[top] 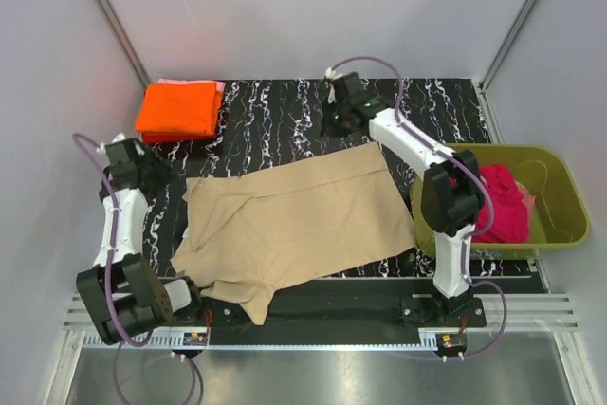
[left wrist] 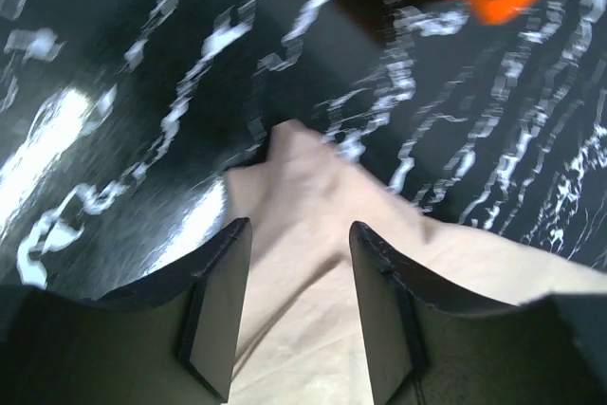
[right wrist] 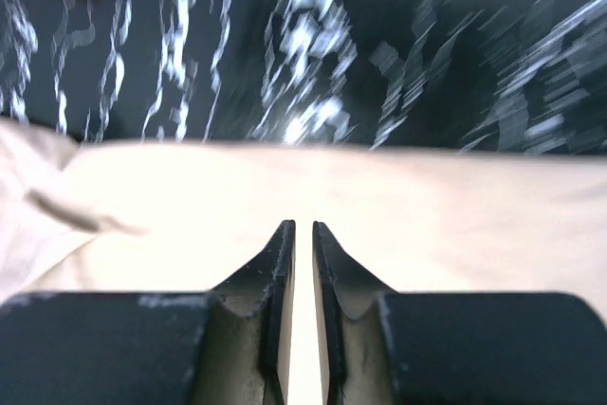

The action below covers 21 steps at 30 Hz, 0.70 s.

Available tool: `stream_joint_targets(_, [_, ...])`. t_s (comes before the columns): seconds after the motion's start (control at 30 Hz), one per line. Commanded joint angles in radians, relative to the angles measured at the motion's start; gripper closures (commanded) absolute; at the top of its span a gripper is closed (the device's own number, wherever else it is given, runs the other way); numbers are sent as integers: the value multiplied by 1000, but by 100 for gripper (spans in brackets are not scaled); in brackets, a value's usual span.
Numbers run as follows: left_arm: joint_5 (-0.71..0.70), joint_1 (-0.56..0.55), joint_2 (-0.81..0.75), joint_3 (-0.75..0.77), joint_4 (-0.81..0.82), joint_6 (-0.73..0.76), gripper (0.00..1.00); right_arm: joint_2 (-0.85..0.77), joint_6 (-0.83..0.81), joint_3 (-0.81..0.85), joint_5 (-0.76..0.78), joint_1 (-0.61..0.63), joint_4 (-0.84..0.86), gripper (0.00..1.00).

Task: Fold and stack the t-shirts
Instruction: Fold the tshirt

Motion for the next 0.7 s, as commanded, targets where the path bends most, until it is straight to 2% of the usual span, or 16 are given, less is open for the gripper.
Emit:
stream_joint_targets(0.0, [221,131,-42,-110,141,-71,50,78,205,-16,-47,34,-55,82])
stream_joint_targets(0.2, [186,170,-1,-196,213,-47,55,145,190,-27,-50,33,-54,83])
stream_joint_targets(0.3, [294,204,47,-262,339,-83,58,161,169,-17,-49,33,-54,83])
stream_joint_targets(0.67, [308,211,231,-281,442,-64,60,181,129,-4,-41,31,-54,82])
